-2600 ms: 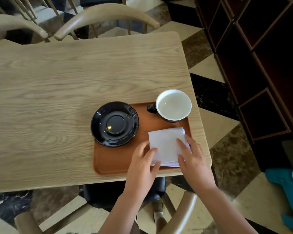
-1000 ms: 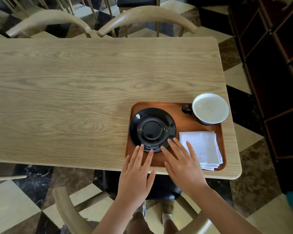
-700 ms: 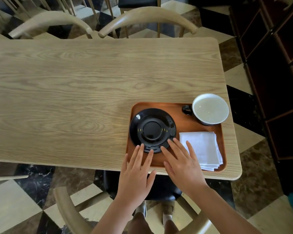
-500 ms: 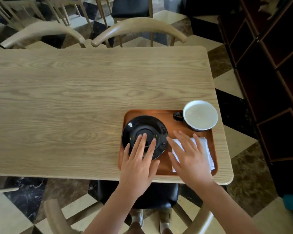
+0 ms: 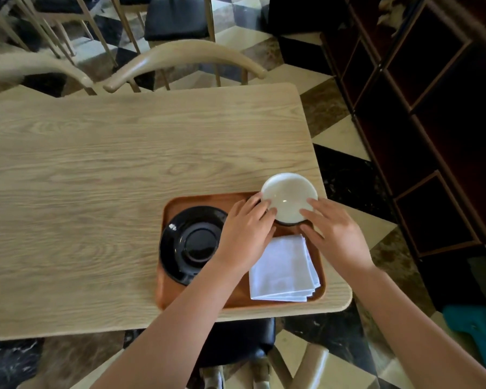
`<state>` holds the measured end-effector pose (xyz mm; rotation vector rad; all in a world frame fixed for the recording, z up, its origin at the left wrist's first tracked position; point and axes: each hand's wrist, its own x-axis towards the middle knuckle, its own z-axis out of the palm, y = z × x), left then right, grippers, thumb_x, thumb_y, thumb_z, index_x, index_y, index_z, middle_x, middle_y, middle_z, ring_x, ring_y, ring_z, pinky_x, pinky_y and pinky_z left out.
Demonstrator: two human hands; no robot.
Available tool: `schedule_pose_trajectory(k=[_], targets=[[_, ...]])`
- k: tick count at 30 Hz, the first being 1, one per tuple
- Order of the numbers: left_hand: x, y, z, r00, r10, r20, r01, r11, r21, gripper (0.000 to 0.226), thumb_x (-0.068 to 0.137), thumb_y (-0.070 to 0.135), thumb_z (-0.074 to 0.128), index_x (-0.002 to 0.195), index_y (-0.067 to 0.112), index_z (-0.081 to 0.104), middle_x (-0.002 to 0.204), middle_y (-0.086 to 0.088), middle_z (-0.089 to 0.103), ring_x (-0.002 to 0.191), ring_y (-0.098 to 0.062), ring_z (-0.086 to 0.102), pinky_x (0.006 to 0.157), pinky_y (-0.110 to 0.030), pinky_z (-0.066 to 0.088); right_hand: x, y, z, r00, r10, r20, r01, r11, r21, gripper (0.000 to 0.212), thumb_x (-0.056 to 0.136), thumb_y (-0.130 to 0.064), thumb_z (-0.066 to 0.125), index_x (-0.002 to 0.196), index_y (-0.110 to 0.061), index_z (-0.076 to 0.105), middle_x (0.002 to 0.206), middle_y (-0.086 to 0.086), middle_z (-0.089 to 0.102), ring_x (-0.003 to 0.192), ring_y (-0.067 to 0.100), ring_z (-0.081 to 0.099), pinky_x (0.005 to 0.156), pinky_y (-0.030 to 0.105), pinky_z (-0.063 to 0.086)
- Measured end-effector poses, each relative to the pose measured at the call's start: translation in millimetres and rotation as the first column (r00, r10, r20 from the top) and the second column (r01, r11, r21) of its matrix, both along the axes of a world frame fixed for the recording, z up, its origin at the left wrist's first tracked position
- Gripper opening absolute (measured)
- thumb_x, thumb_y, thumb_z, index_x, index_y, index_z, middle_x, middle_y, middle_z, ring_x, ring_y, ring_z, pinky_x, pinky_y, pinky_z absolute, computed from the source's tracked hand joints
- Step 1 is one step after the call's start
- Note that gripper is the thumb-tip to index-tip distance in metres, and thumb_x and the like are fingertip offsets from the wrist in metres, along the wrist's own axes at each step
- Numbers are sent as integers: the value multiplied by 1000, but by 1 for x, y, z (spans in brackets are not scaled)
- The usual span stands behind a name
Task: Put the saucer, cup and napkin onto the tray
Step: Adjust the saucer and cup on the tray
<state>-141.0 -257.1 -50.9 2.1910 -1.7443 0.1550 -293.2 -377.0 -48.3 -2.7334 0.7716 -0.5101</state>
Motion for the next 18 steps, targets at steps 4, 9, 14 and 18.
schedule_pose_trajectory(k=[4,9,14,18], targets=[[1,4,-5,998,19,-59,-23,998,-59,16,78,12,67,92,4,69,102,-12,69,109,-31,60,85,-42,53,4,2,-3,999,14,48,-13,1000,-22,23,70,-10,79,91,-4,72,107,17,70,102,35,64,79,43,54],[2,17,-4,992,50,-113,-65,989,-131,16,82,15,60,87,3,69,95,-11,68,106,-28,58,89,-36,51,8,9,-7,996,62,61,-60,998,-34,21,72,-11,77,91,-6,72,106,14,70,104,33,63,77,39,55],[2,24,-8,988,76,-131,-89,991,-102,21,84,19,55,89,4,69,98,-10,68,109,-28,58,88,-37,52,9,12,-10,995,68,74,-68,998,-12,21,72,-11,77,92,-6,72,106,12,70,105,32,63,72,40,58],[-3,27,-5,980,101,-169,-118,988,-96,27,87,20,53,104,4,66,111,-13,65,115,-29,55,91,-41,51,9,18,-6,995,65,81,-66,998,7,33,72,-12,77,104,-7,69,114,14,66,105,32,62,73,40,58]])
